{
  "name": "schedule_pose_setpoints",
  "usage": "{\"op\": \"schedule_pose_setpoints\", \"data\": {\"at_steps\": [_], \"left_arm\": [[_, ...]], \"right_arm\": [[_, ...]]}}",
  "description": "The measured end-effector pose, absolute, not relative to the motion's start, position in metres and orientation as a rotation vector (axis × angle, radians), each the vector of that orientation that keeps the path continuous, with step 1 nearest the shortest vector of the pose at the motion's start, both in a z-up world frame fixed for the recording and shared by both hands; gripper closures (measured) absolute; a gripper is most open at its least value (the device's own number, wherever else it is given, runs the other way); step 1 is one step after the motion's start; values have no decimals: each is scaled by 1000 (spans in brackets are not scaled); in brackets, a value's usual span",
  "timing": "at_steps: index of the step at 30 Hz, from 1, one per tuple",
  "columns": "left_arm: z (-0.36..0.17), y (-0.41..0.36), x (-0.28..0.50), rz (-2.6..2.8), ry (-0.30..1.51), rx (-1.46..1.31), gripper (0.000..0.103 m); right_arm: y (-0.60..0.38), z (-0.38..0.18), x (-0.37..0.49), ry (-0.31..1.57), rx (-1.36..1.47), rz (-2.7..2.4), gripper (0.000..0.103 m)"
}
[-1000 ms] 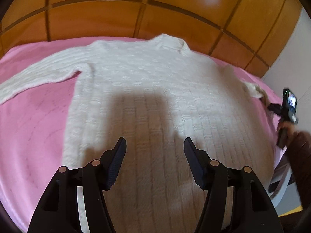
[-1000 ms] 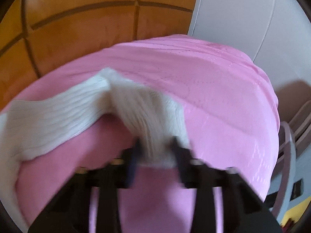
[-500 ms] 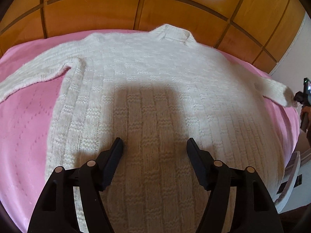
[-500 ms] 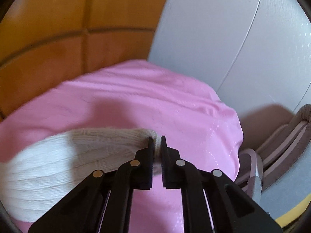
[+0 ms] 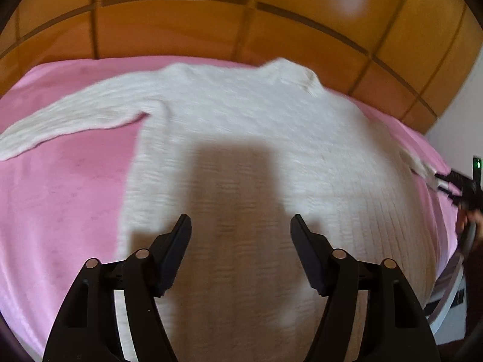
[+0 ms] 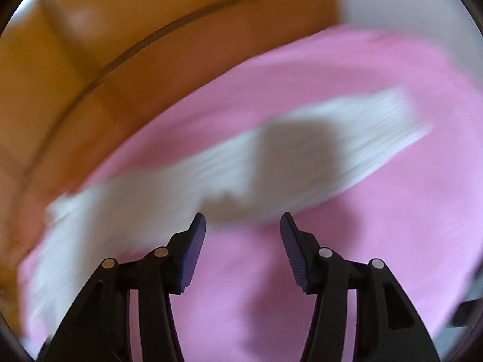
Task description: Fold small clothes
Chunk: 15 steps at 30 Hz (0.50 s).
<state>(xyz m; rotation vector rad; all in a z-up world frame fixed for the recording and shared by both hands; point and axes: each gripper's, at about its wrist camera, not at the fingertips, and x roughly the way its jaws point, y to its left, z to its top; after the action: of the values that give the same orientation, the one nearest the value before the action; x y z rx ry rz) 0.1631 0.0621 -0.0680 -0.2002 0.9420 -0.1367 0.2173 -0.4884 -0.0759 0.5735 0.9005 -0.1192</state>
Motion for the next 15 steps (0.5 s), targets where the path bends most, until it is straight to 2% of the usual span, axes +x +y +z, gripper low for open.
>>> {"op": "schedule_pose_setpoints", "data": {"at_steps": [8, 12, 15], "left_arm": [[-74, 136, 121, -10, 955, -267, 31], [-90, 154, 100, -41, 1004, -312, 31], [-97, 159, 83, -98, 1015, -328, 43]], "right_arm": [[-371, -104, 193, 1009, 565, 232, 54], [-357, -103, 158, 1037, 562, 316, 60], [-350, -106, 121, 1077, 552, 366, 66]]}}
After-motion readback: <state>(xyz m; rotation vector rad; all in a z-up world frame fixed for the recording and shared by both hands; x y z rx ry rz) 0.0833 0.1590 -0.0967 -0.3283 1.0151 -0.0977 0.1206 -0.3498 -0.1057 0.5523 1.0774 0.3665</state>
